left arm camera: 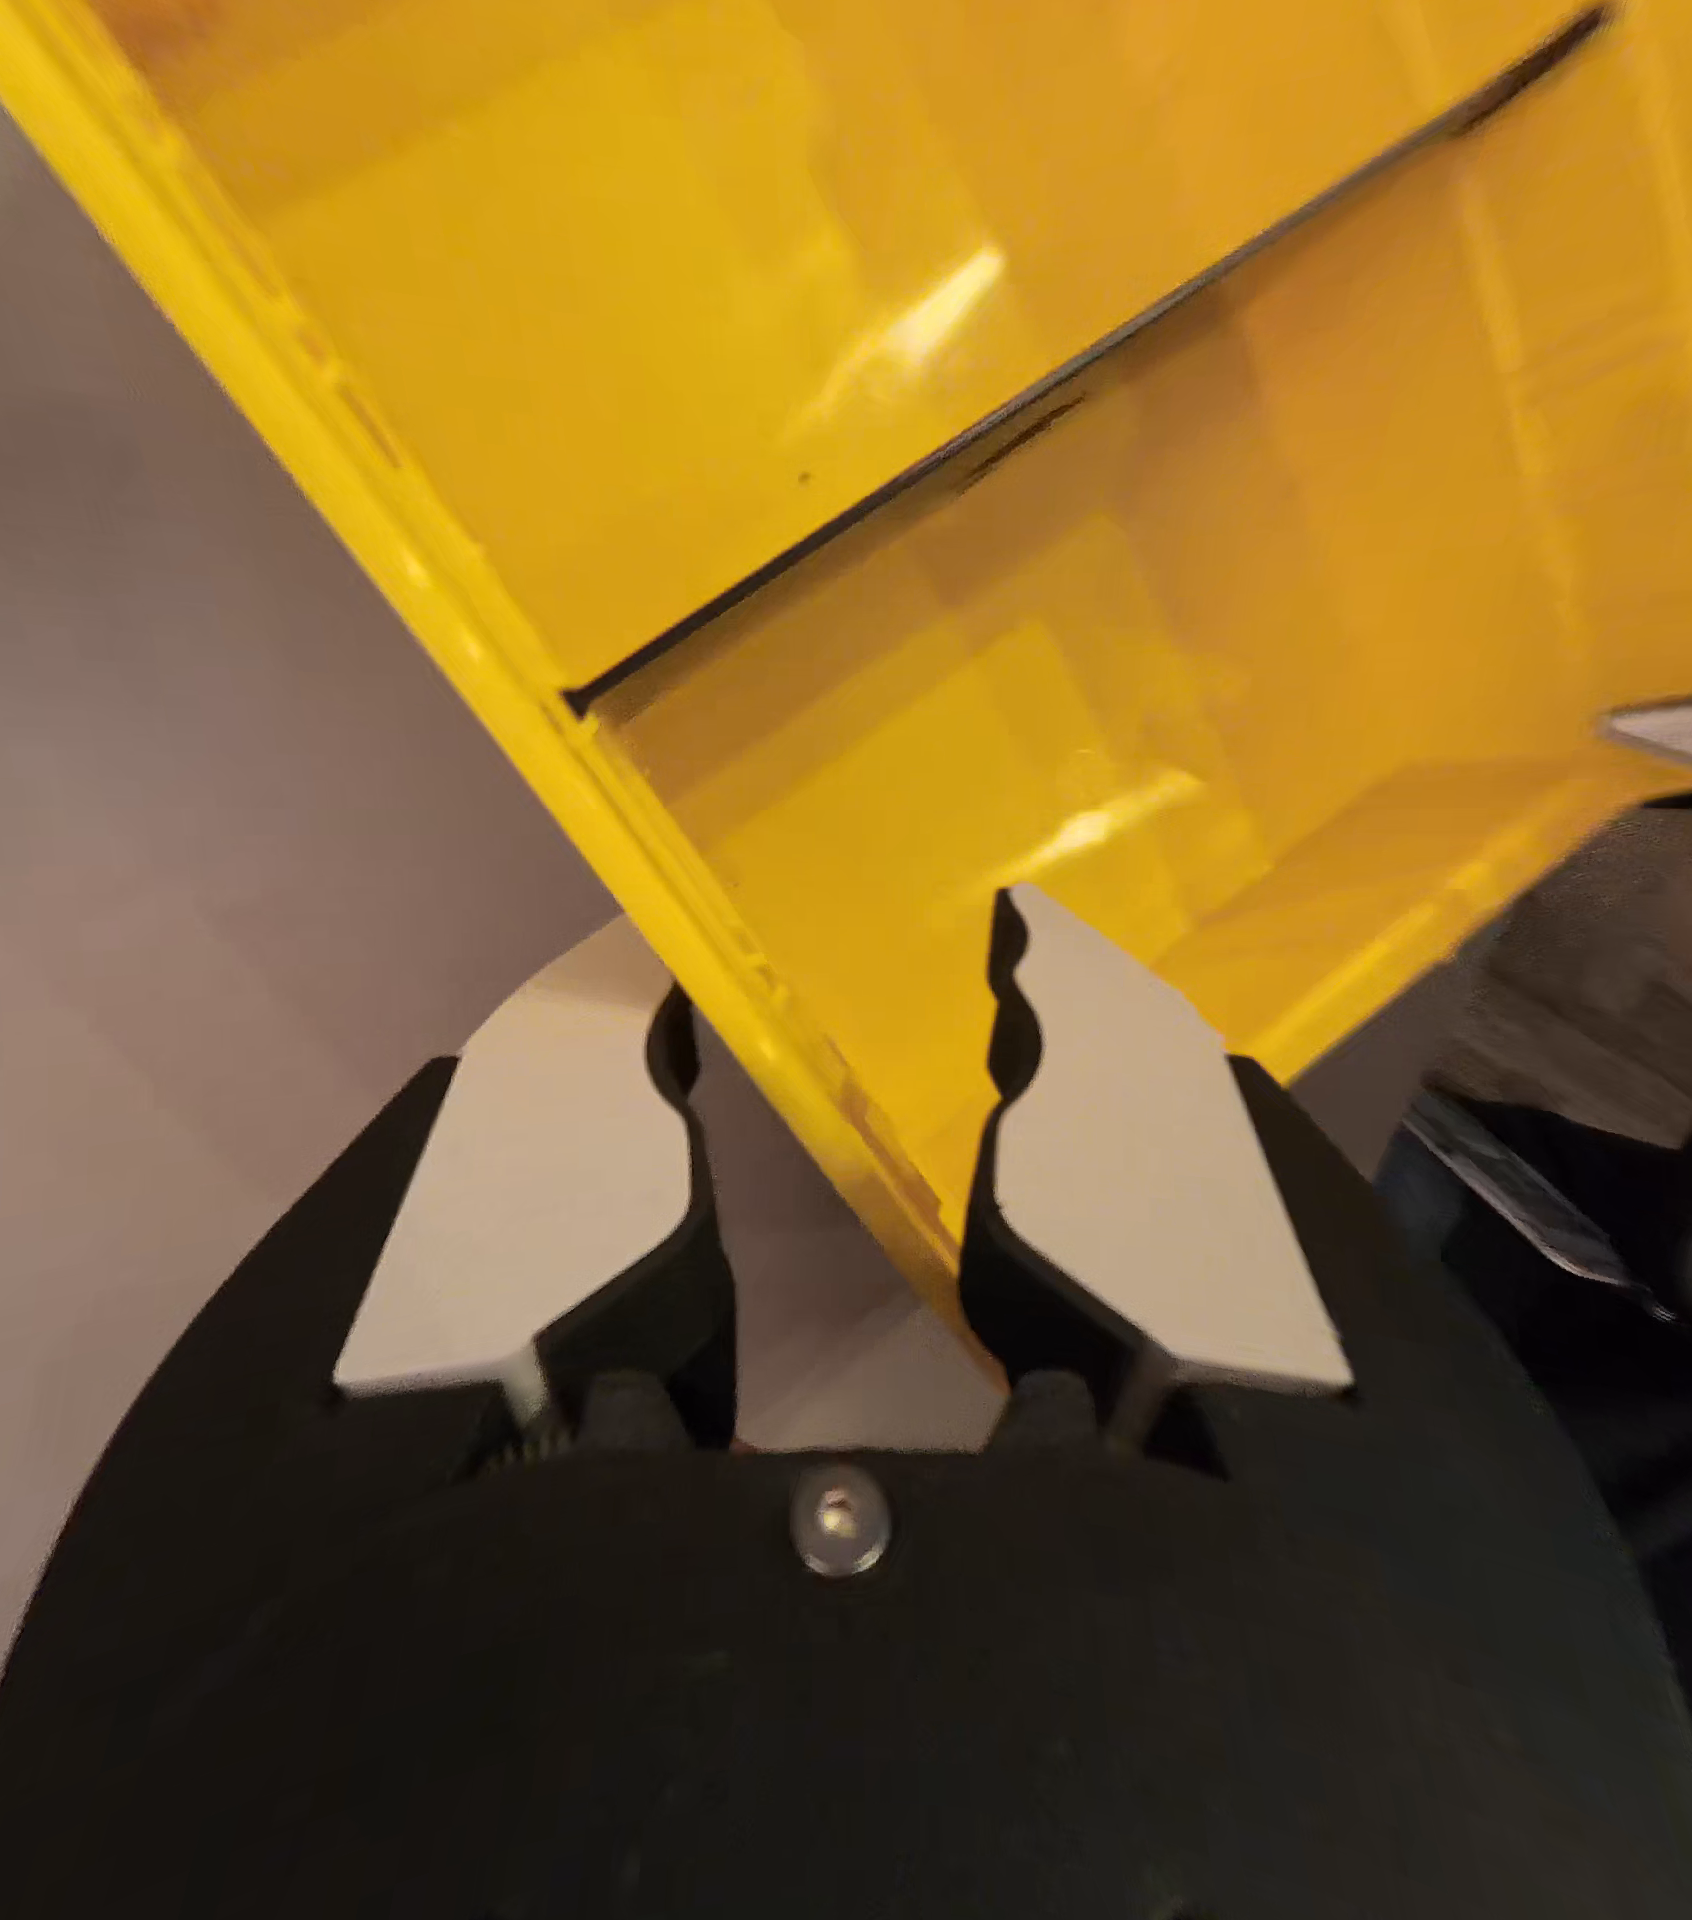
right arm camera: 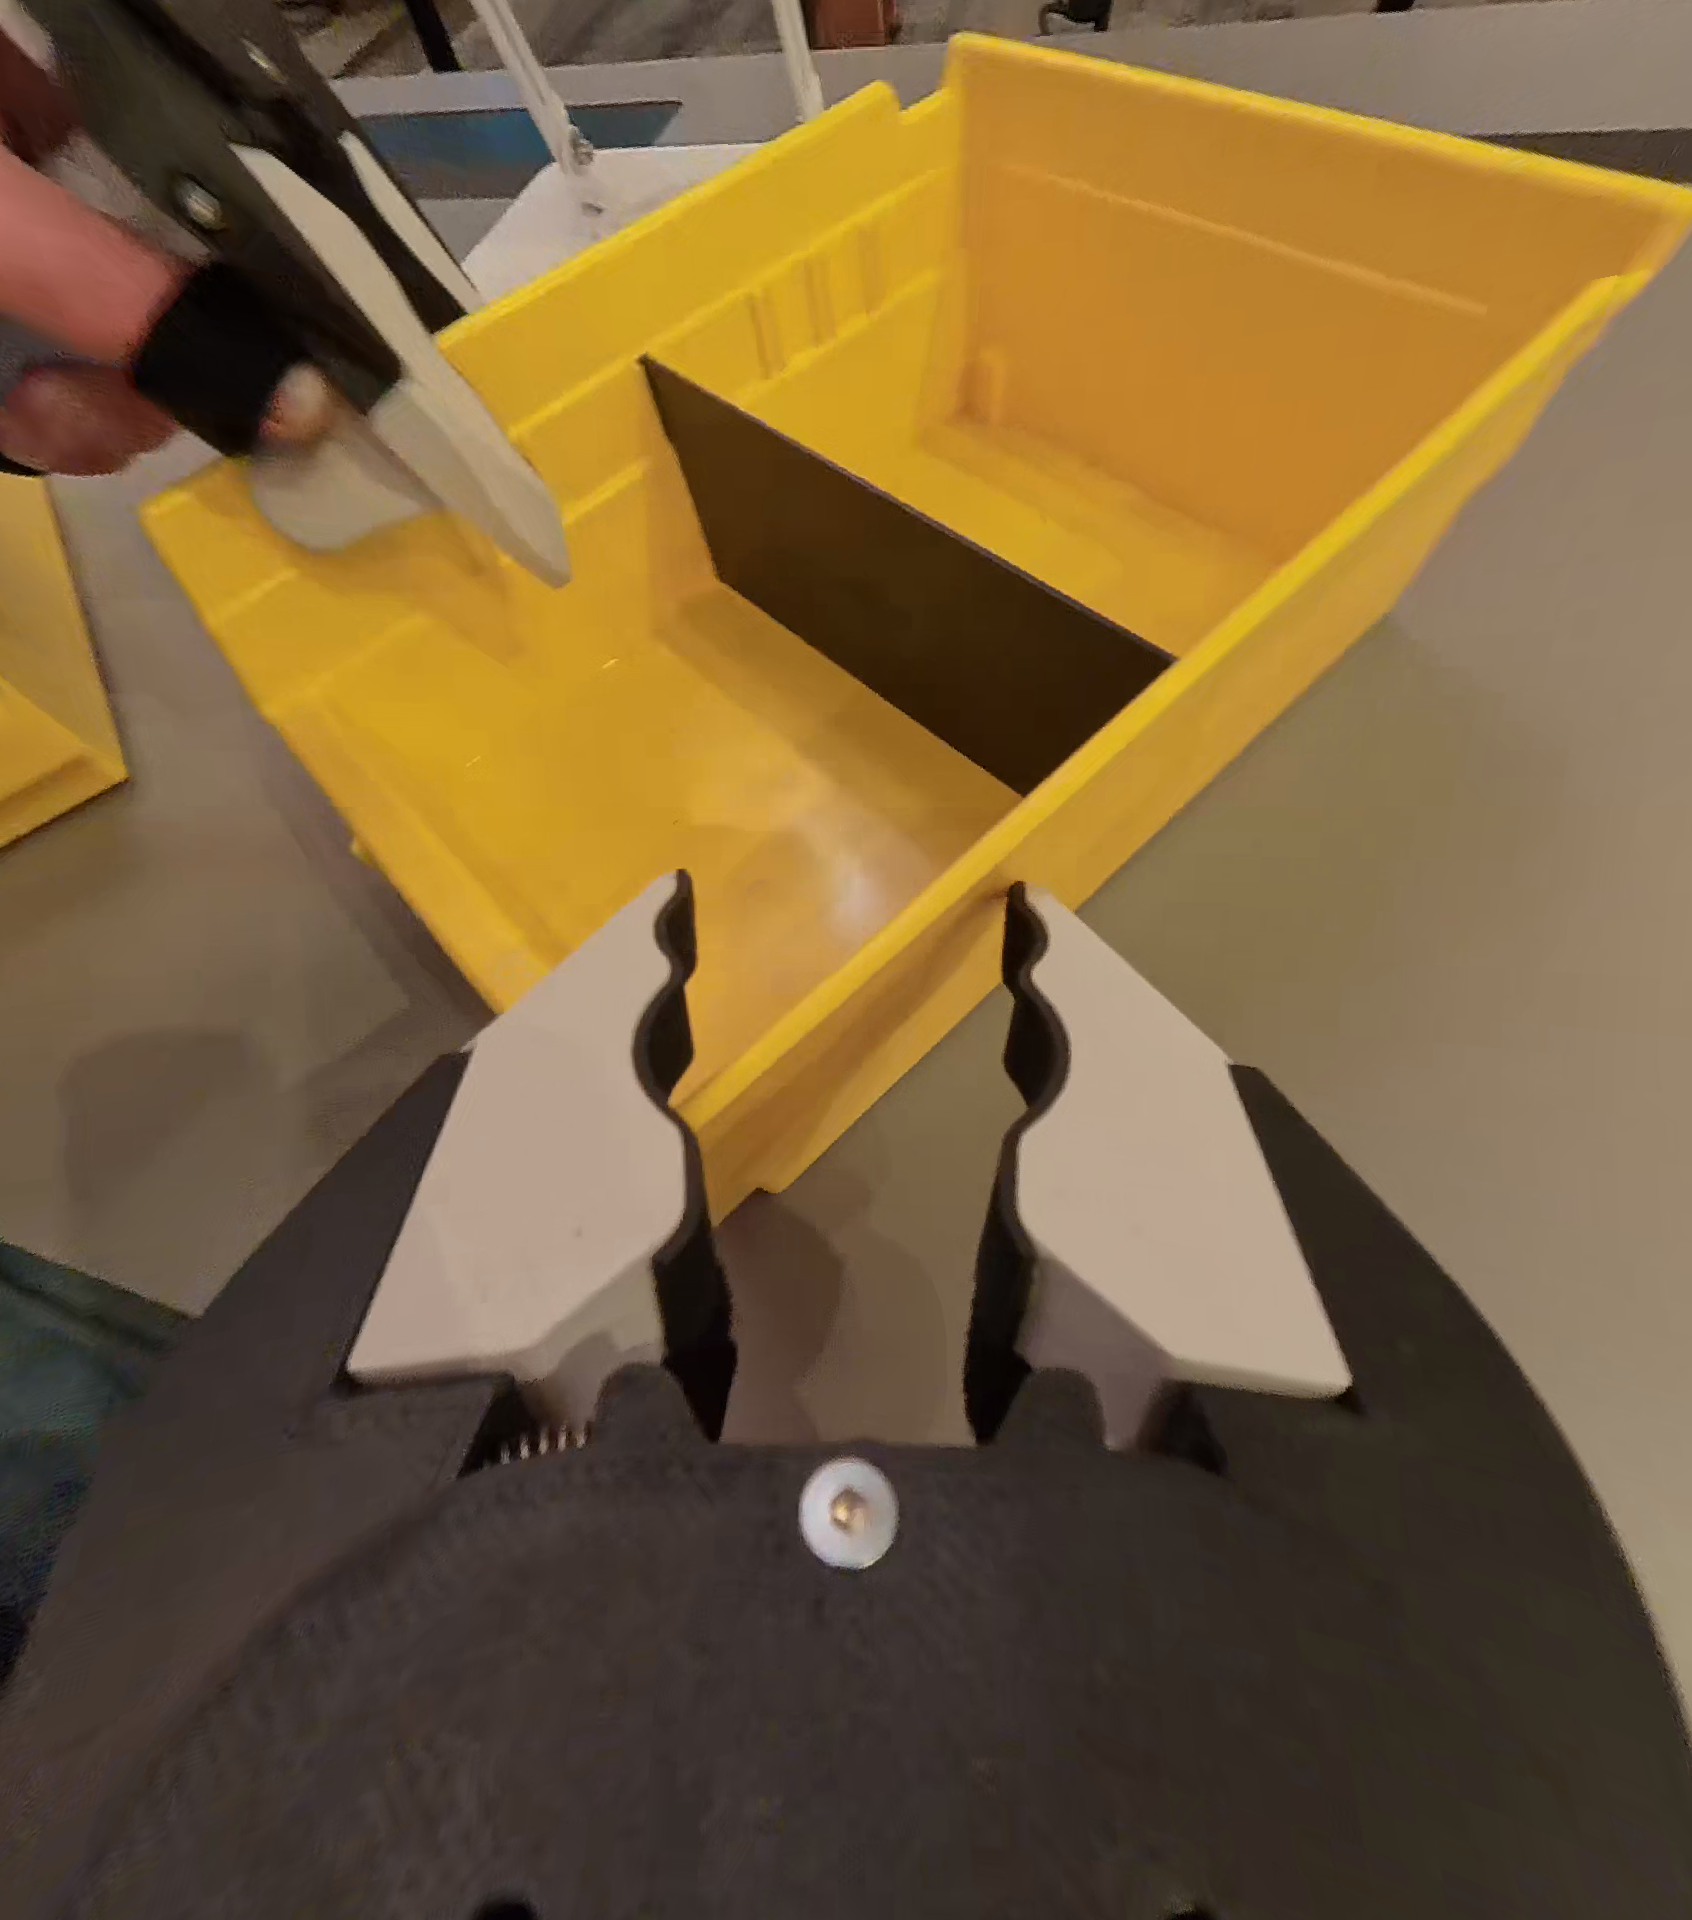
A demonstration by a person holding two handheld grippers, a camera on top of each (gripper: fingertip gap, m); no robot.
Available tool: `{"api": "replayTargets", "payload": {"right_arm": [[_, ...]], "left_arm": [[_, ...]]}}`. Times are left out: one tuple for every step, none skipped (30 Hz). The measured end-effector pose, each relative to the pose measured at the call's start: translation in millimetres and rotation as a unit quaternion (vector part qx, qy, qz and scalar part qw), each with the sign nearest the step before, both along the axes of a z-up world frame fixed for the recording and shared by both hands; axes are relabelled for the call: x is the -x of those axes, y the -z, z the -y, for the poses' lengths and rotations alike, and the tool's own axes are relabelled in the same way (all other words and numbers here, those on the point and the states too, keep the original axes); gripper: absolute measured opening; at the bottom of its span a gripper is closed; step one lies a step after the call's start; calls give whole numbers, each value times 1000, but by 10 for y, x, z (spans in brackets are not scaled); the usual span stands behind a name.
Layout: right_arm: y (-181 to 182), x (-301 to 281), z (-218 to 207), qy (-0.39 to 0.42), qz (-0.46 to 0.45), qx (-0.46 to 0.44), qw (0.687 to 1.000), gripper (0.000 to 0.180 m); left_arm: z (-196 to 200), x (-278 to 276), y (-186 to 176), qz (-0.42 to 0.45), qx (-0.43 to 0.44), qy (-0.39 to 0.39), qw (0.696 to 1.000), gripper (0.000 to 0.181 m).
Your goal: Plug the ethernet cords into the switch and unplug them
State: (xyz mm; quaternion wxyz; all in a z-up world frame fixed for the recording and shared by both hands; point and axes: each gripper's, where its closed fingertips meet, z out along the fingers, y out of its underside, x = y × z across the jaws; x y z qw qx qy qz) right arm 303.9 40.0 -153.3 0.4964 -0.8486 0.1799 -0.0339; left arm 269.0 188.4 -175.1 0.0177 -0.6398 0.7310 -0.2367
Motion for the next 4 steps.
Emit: {"api": "replayTargets", "payload": {"right_arm": [[6, -46, 3, 2, 1, 1, 1000, 56], [8, -89, 4, 5, -1, 1, 1000, 54], [14, -132, 5, 7, 0, 4, 1000, 51], [21, -175, 11, 9, 4, 8, 1000, 48]], "left_arm": [[10, 6, -63, 11, 9, 8, 1000, 55], [3, 36, -135, 15, 15, 11, 1000, 58], [2, 68, -249, 25, 27, 11, 999, 62], [-5, 121, -390, 40, 36, 9, 998, 67]]}}
